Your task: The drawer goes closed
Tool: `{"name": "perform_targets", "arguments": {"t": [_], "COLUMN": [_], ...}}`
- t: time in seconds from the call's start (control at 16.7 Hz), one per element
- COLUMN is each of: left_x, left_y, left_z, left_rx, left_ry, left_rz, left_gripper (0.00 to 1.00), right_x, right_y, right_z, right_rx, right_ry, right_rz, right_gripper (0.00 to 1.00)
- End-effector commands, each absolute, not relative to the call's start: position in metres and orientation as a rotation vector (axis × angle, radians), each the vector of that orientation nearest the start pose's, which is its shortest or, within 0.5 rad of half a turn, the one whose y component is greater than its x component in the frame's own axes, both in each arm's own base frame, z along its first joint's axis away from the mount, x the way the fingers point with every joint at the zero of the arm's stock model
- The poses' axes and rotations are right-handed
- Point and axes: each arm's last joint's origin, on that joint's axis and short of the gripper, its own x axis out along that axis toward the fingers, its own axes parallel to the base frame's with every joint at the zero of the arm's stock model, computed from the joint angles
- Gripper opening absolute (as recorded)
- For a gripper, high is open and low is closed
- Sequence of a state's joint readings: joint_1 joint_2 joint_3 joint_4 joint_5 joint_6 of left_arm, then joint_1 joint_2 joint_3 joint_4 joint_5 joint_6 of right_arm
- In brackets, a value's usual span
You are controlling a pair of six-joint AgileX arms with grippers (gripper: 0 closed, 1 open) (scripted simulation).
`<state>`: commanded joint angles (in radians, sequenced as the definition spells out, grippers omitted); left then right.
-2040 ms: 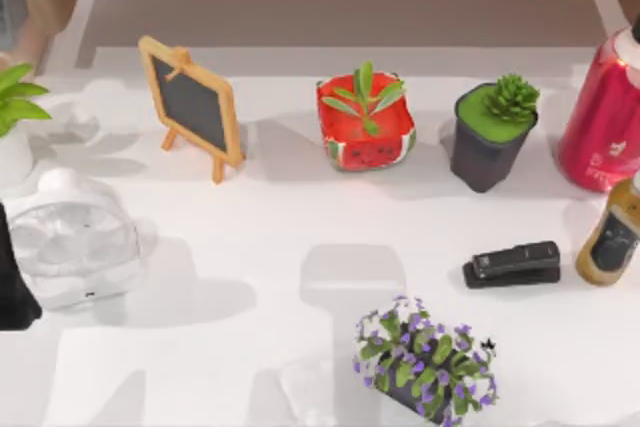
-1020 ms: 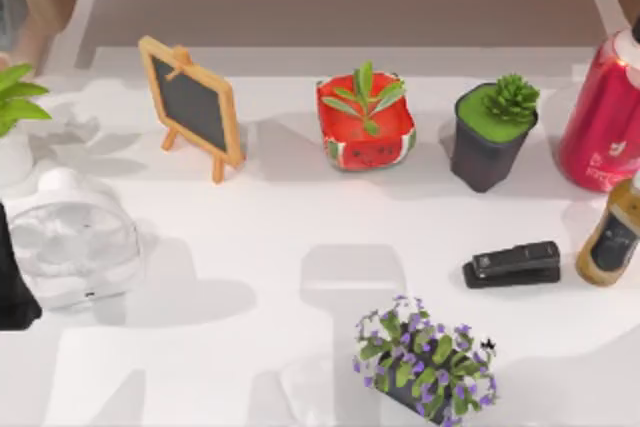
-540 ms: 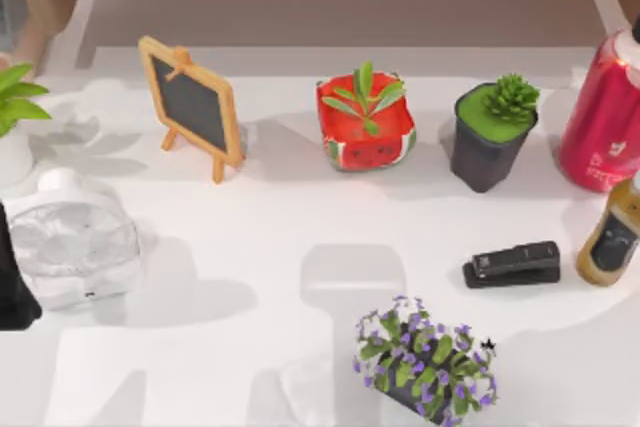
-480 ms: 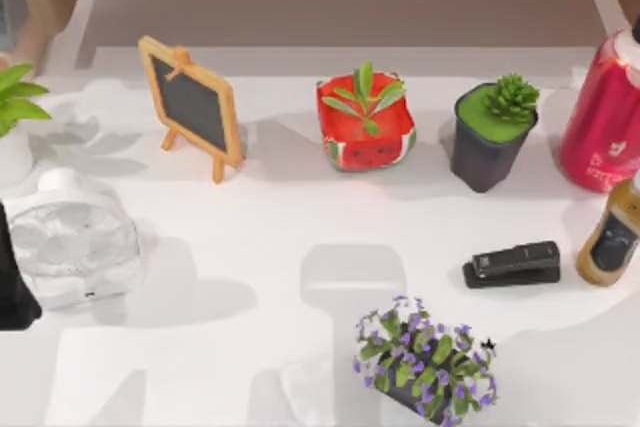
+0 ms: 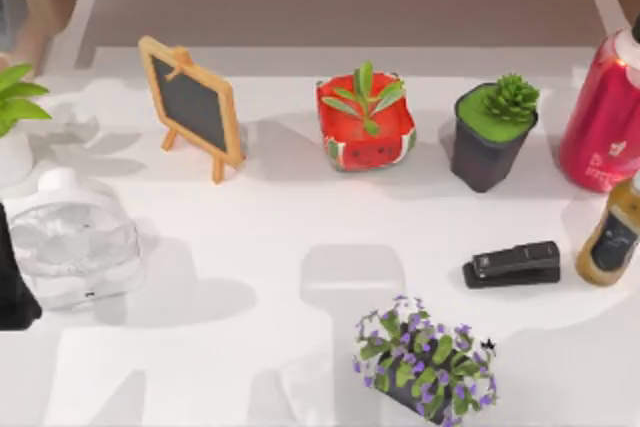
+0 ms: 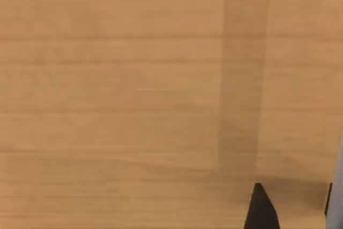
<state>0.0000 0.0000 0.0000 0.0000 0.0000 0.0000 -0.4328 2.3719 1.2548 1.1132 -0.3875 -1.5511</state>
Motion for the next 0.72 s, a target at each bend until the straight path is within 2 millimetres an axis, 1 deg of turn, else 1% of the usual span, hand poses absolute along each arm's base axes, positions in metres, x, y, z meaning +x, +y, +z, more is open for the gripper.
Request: {"name": "perform_targets", "arguments": {"t": [0.36,0.42,0.72], "left_x": [0.1057,0.1057,0.1057], "left_y": [-0.0012,-0.0012,-0.0012], "left_z": [0.16,0.16,0.16], "left_rx": [0.0,0.0,0.0], "left_ry": [0.0,0.0,0.0], "left_rz": [0.0,0.0,0.0], "left_gripper": [1.0,1.0,1.0], "right_x": [0.4359,0.4359,0.4359], "right_y": [-0.1829,-0.1829,-0.1829], "right_z": [0.0884,0.0884,0.0884], "right_rx": [-1.56,-1.56,-1.56], "right_ry": [0.02,0.02,0.02], "right_rz": [-0.008,-0.008,-0.008], "right_gripper": [0.98,1.0,1.0]}}
